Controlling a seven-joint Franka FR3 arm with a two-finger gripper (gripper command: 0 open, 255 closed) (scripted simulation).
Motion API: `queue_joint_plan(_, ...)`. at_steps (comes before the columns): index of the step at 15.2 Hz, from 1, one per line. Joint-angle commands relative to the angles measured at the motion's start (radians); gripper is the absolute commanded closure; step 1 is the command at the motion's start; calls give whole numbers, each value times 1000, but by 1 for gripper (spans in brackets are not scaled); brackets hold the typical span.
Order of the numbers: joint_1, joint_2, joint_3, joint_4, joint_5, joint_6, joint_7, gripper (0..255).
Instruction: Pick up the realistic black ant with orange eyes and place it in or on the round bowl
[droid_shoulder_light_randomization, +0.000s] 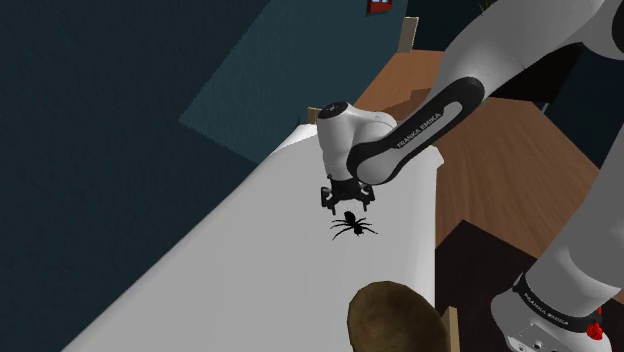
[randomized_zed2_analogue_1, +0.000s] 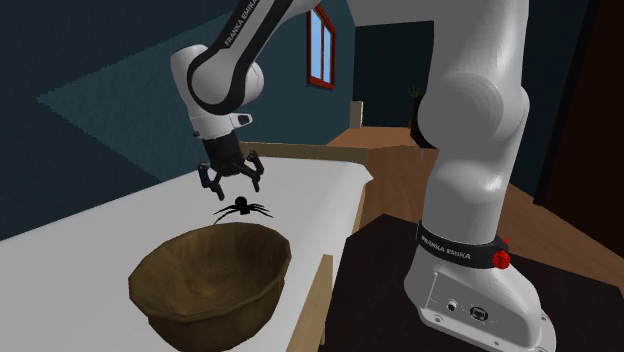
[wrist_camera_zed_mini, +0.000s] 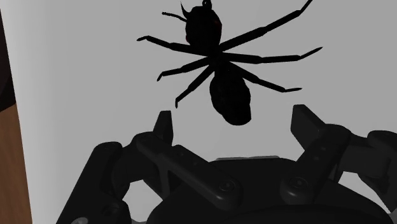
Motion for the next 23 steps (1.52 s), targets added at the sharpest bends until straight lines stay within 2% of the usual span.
queue_joint_plan(1,0,1,0,-1,-1,3,1,0)
queue_joint_plan(5,0,1,0,-1,-1,2,1,0)
queue_joint_plan(6,0,1,0,-1,-1,2,1,255)
queue_joint_plan(15,0,1,0,-1,-1,3,1,255)
queue_joint_plan(23,-7,-83,12,21,63,-87,-57,255)
